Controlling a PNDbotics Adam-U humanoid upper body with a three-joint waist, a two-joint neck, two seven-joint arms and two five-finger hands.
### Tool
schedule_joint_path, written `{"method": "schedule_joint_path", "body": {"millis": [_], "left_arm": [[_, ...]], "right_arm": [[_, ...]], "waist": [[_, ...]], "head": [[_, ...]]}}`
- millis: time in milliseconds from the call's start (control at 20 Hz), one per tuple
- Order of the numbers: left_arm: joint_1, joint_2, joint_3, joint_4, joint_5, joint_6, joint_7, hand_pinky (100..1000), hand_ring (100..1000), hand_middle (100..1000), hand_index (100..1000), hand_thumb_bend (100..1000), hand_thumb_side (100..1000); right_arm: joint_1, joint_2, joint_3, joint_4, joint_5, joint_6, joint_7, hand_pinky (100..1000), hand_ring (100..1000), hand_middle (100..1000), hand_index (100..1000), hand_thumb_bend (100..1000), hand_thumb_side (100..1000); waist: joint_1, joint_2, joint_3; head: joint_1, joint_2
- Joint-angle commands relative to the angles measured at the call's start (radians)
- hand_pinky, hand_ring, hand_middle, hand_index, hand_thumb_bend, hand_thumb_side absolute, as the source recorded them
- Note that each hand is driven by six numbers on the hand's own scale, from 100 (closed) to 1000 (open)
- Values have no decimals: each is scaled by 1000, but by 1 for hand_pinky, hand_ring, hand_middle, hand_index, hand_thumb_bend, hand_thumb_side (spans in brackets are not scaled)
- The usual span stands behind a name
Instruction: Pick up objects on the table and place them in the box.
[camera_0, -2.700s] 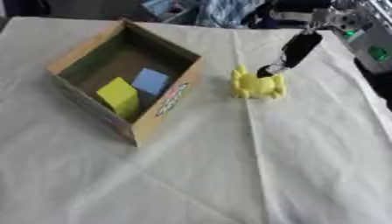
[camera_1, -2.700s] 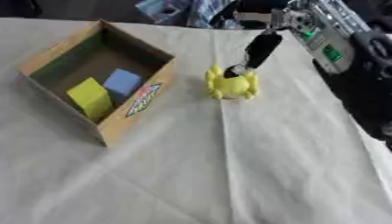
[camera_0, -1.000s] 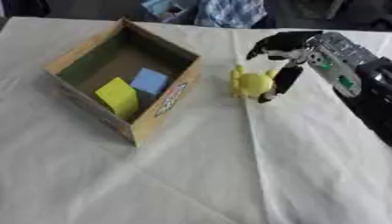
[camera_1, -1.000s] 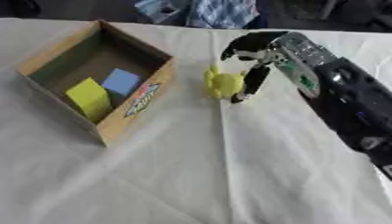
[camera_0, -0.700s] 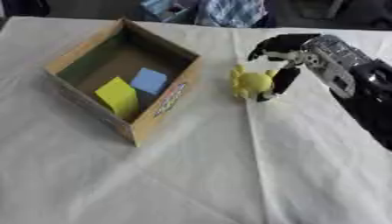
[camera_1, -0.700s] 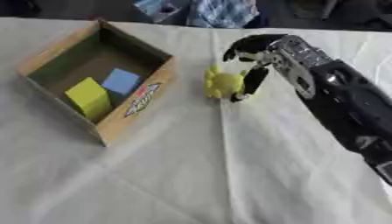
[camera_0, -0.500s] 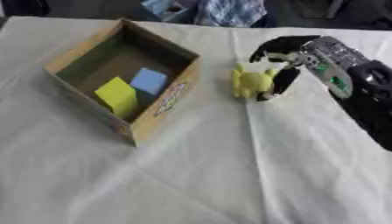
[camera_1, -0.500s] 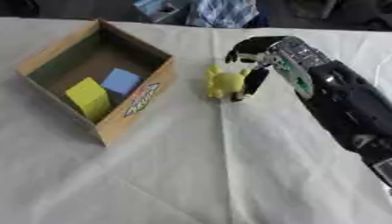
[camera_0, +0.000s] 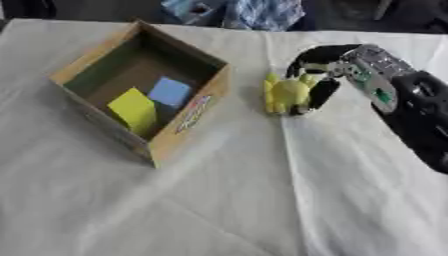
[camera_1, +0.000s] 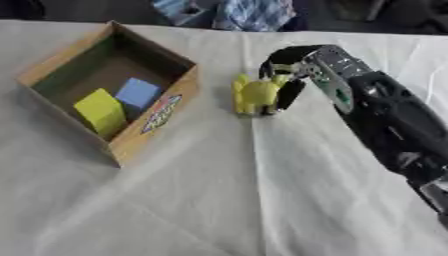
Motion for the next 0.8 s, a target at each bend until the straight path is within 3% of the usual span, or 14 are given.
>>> {"method": "schedule_joint_path", "body": {"millis": [50,400,800], "left_arm": [[-7,9,3,-14,-2,-1,-4,612,842,1000,665,219,943],[-9,12,3,-14,-6,-1,-6,613,842,1000,666,219,941],[-11,14,2,-14,-8,-1,-8,613,842,1000,667,220,940]], "right_arm": [[-20,-18,-14,-4,-16,6,2,936,934,763,852,473,468],[-17,-36,-25,-30,-53,26,-7,915,909,684,814,388,433],[-12,-45,-33,-46,-97,63,-18,887,883,619,786,196,372]], "waist": [[2,-17,0],[1,-21,-6],[3,-24,-8]], "head": [[1,0],[5,0],[4,-4]]}}
